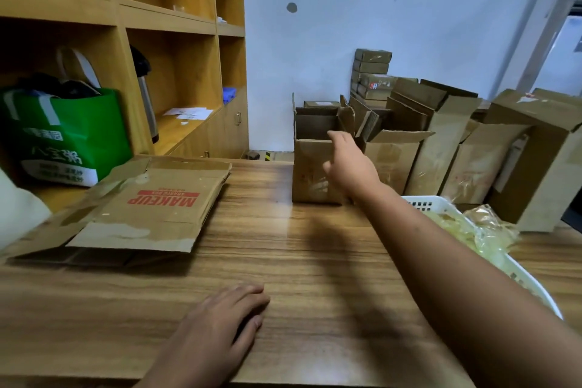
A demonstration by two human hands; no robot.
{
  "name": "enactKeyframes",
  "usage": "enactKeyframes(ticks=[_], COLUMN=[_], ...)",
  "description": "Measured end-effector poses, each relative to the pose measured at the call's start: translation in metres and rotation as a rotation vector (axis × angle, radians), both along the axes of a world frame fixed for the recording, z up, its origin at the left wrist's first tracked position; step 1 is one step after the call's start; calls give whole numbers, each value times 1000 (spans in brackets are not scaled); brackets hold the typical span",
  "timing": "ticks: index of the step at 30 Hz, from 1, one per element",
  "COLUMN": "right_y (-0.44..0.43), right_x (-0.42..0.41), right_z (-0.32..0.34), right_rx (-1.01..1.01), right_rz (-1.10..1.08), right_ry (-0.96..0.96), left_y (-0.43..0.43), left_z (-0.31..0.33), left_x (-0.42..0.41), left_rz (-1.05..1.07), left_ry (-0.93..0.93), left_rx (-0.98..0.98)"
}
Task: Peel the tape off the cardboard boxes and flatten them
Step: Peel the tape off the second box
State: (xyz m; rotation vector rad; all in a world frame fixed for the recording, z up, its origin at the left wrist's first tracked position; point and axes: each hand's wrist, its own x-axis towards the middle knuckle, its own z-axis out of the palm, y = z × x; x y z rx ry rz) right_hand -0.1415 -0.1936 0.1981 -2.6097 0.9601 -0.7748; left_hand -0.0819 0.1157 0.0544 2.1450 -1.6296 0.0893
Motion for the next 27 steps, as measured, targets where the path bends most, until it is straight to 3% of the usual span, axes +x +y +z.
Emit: enactKeyframes(ticks=[7, 9, 16, 22, 27], right_y=[-30, -33, -18, 24, 76], right_x=[34, 34, 9, -34, -80], right_z=[12, 10, -4, -10, -4], right_rx=[50, -15, -328, -386, -313], right_rz=[-43, -67, -52, 54, 149], right_ry=[287, 348, 177, 103, 64], left_y=[2, 1, 0, 1, 8], left_z=[3, 1, 1, 0, 9], left_x=[-3, -1, 1, 0, -2], left_rz=[-14, -17, 7, 1, -11], left_ry=[21, 20, 21, 56, 120], left_rx=[13, 6, -12, -3, -56])
